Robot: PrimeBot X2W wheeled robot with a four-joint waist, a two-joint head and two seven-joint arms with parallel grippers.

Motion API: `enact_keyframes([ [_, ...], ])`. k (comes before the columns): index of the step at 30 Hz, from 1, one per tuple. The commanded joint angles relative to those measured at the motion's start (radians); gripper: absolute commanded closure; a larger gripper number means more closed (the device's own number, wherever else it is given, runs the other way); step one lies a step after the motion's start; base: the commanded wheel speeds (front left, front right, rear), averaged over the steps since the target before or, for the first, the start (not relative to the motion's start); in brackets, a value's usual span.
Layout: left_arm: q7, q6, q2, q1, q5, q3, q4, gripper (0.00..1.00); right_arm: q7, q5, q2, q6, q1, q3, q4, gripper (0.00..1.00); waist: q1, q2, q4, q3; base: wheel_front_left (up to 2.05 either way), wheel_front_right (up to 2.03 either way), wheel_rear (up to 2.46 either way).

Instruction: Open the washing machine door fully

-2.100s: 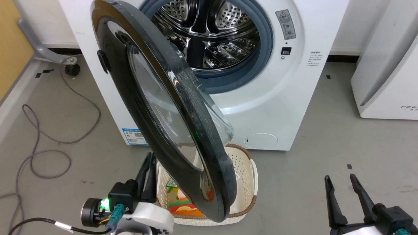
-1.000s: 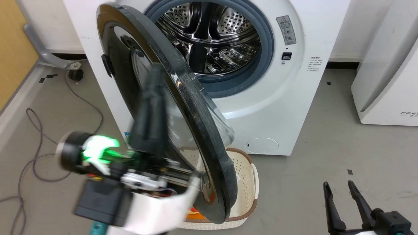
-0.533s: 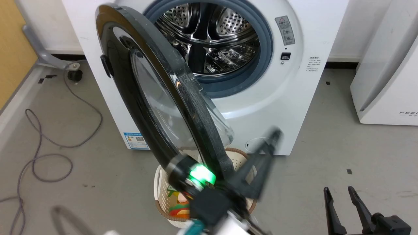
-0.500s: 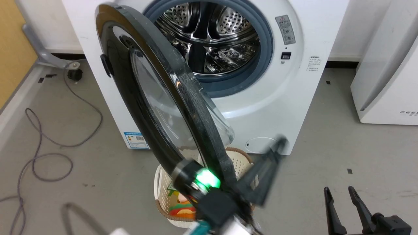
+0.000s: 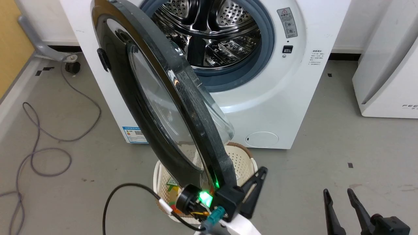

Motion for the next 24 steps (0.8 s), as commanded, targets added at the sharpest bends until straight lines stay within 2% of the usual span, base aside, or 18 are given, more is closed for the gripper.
enact_keyframes([
  [1,-0.015,0.015,0.003,-0.025,-0.008,0.009,0.028,1.0,-0.004,0.005,0.004,0.001,-0.013,0.001,0.006,0.0,0.0,0.0,-0.002,0.002,0.0,0.0,0.0],
  [12,-0.07,0.074,0.003,-0.044,-0.062,0.018,0.125,1.0,-0.004,0.012,0.004,0.001,-0.014,0.002,0.024,0.0,0.0,0.0,-0.006,0.001,0.0,0.0,0.0],
  [24,-0.084,0.136,0.059,0.067,-0.077,0.039,0.044,1.0,-0.004,0.015,0.004,0.001,-0.009,0.001,0.045,0.0,0.0,0.0,0.018,-0.011,0.0,0.0,0.0],
])
